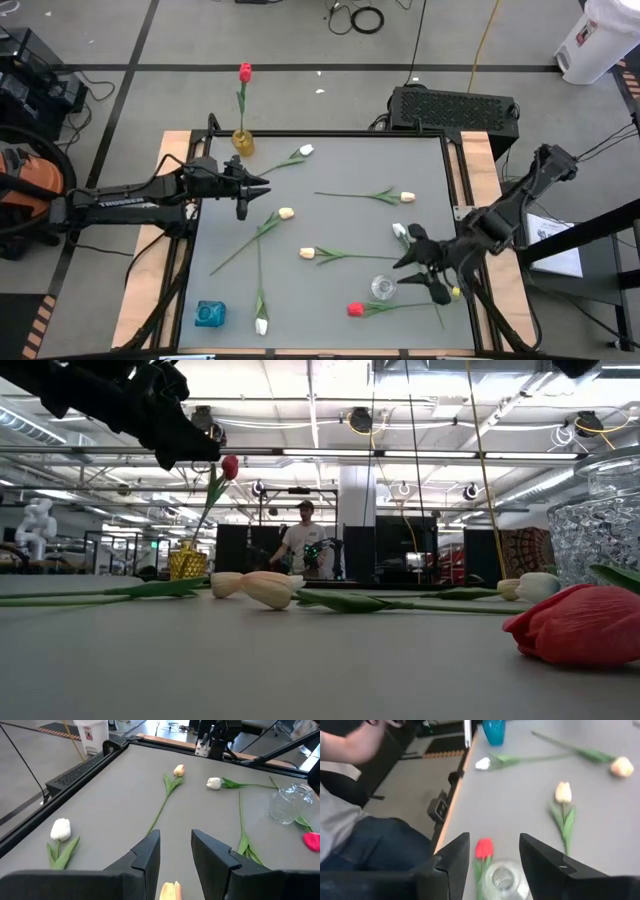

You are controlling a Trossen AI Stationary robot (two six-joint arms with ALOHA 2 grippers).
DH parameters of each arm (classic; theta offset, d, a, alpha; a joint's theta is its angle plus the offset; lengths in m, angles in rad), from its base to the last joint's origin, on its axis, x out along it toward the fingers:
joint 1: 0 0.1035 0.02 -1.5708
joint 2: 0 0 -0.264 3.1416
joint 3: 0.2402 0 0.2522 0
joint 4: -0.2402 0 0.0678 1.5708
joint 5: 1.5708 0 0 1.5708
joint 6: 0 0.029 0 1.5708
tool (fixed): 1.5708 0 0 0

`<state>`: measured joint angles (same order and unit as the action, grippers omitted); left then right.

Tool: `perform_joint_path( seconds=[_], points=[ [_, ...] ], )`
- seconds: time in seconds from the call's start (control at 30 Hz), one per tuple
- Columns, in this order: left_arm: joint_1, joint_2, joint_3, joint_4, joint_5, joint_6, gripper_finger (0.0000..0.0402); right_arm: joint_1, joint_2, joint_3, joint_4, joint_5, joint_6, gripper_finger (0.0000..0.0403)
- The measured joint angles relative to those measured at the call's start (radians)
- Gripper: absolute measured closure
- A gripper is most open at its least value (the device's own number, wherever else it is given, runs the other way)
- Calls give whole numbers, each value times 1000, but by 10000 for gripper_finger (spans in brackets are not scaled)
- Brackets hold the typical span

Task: Sort flowers into vase by color
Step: Put the red tulip into the yellow vase

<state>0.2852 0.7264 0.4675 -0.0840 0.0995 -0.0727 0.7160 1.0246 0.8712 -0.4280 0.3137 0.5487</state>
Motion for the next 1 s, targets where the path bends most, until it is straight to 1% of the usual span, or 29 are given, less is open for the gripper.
perform_joint_path(
  seconds=[0.1, 0.3, 0.63, 0.8, 1.0],
  points=[
    [0, 0, 0, 0, 0, 0, 285, 38, 38, 9, -21, 29, 80, 239],
    [0, 0, 0, 0, 0, 2, 285, 87, 95, 9, -31, 33, 234, 239],
    [0, 0, 0, 0, 0, 2, 285, 143, 188, 9, -122, 21, 466, 239],
    [0, 0, 0, 0, 0, 2, 285, 171, 232, 9, -141, 20, 539, 239],
    [0, 0, 0, 0, 0, 26, 285, 183, 294, 9, -141, 20, 567, 239]
  ],
)
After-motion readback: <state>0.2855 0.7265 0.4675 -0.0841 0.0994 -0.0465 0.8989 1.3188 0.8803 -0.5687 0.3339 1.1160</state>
